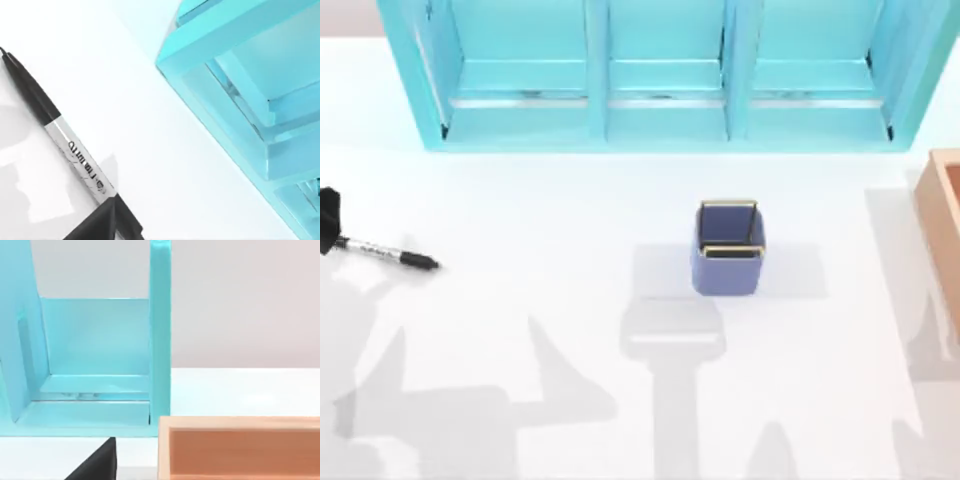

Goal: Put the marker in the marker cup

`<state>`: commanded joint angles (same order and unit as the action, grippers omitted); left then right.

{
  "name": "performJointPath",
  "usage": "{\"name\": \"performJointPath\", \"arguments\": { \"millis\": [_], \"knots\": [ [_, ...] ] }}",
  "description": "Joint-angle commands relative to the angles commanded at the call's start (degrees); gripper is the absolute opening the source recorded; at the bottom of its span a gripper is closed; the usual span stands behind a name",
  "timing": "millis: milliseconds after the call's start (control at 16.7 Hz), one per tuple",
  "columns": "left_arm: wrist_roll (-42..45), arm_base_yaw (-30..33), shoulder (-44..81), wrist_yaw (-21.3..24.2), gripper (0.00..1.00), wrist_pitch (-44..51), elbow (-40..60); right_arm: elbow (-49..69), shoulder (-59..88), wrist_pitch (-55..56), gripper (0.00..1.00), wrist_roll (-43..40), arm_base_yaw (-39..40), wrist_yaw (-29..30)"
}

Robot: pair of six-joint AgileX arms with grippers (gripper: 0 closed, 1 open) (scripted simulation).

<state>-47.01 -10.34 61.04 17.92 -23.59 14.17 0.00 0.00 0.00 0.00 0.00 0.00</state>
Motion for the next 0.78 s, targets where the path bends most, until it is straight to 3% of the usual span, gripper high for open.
{"name": "performJointPath", "arguments": {
  "millis": [420,780],
  "knots": [
    [-20.15,-4.23,26.82,7.78,1.00,-8.58,4.59,0.00,0.00,0.00,1.00,0.00,0.00,0.00],
    [-23.10,-4.78,29.91,8.86,1.00,-9.32,4.78,0.00,0.00,0.00,1.00,0.00,0.00,0.00]
  ]
}}
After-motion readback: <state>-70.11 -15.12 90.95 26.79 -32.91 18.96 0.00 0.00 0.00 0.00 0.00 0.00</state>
